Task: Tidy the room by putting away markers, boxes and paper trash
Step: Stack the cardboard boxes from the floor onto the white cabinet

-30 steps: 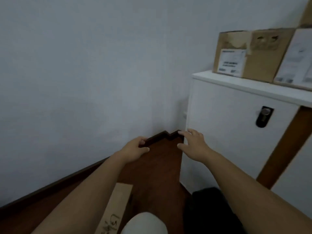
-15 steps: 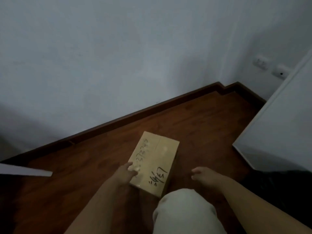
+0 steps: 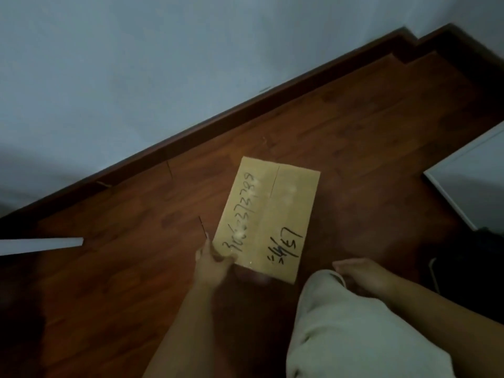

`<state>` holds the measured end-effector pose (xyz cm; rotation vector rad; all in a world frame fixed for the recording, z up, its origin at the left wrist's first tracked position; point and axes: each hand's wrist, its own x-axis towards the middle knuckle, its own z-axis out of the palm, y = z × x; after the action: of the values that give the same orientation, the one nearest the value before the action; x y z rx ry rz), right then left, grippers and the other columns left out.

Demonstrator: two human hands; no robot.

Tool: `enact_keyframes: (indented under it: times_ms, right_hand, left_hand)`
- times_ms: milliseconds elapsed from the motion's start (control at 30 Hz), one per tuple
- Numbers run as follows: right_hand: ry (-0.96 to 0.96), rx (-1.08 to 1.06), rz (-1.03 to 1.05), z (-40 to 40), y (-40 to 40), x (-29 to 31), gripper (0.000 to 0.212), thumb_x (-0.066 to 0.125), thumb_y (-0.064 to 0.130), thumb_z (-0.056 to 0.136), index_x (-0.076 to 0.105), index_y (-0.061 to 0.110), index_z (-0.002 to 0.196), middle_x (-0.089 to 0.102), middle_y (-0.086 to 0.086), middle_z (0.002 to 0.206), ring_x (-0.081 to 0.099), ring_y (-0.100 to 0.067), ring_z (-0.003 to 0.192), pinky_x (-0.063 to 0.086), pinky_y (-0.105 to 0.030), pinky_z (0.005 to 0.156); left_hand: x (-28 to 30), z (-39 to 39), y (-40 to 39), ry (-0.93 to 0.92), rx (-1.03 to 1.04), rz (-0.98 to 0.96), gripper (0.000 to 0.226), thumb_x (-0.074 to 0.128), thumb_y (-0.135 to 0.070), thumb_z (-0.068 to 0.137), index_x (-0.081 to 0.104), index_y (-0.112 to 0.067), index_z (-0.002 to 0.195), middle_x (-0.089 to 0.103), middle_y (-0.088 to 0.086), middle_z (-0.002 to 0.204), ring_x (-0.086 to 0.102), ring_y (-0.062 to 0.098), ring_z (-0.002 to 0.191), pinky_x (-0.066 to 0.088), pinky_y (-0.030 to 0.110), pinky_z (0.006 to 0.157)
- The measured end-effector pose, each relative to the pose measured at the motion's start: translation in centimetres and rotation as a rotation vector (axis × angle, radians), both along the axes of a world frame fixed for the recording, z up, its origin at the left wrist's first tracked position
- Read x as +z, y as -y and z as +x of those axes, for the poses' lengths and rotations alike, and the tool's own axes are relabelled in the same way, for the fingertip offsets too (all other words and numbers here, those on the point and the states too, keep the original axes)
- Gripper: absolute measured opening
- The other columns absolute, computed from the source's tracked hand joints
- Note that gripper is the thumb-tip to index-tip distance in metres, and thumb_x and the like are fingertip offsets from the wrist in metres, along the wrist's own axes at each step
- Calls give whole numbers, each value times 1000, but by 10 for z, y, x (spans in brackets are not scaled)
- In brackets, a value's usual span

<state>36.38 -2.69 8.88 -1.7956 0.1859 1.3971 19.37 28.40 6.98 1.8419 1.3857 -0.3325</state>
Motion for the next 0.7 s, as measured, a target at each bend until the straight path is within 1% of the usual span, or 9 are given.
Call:
enact_keyframes:
  times_ms: [33,100,167,300,333,400,433,567,700]
  right_hand:
    - [2,-26,-7,0,-4,-3,13,61,20,91,71,12,90,64,-13,86,56,-22,78,43,-32,75]
    - [-15,-41,-23,0,-11,-11,35,61,23,92,63,5,121,65,-15,115,61,-24,102,47,-36,91]
    - [-64,-50,-15,1,-19,-14,55,60,27,92,46,3,139,55,-17,136,55,-29,122,41,-42,107]
    - [-186,-213,-11,3,-32,-22,72,68,29,86,34,7,146,48,-19,143,52,-34,125,40,-49,108]
    - [-211,-250,-3,4,-35,-24,70,69,28,86,37,7,145,50,-19,142,53,-34,124,41,-49,108]
    - [-251,-312,17,5,-41,-22,52,65,25,88,51,7,134,60,-18,131,59,-31,116,44,-47,105]
    - [-251,-345,16,5,-43,-20,43,63,24,89,57,8,128,65,-16,124,61,-31,112,45,-47,104]
    - [-139,-527,-2,11,-42,-2,34,60,25,88,64,13,120,67,-11,118,60,-31,110,45,-46,100]
    - [-57,-717,198,39,-44,54,31,52,25,91,64,20,119,67,-5,117,58,-25,110,47,-45,85]
  left_hand:
    - [-3,1,4,-9,-32,-14,95,80,-39,73,30,-24,152,33,11,145,39,29,135,34,39,111]
    - [-8,3,18,-7,-125,-62,83,79,-36,74,39,-26,146,35,10,129,36,31,132,35,35,109]
    - [-10,9,35,8,-90,-85,82,80,-32,74,38,-24,144,30,6,126,41,30,125,37,34,107]
    - [-11,20,54,135,157,-111,82,83,-15,72,38,-11,140,41,12,135,52,27,118,45,37,102]
    - [-11,23,57,186,216,-143,77,82,-9,72,39,-10,136,50,13,130,58,21,108,53,33,90]
    - [-7,31,64,246,266,-185,67,80,-5,74,40,-13,127,62,10,117,61,7,87,52,16,63]
    - [-2,34,67,273,268,-175,63,81,-8,74,41,-17,123,65,7,112,61,4,84,50,15,60]
    - [27,57,68,399,215,-108,63,81,-20,74,48,-28,127,63,2,120,63,13,101,56,35,85]
    - [89,117,47,533,84,26,57,73,-45,75,55,-42,129,55,-10,130,51,14,120,49,42,98]
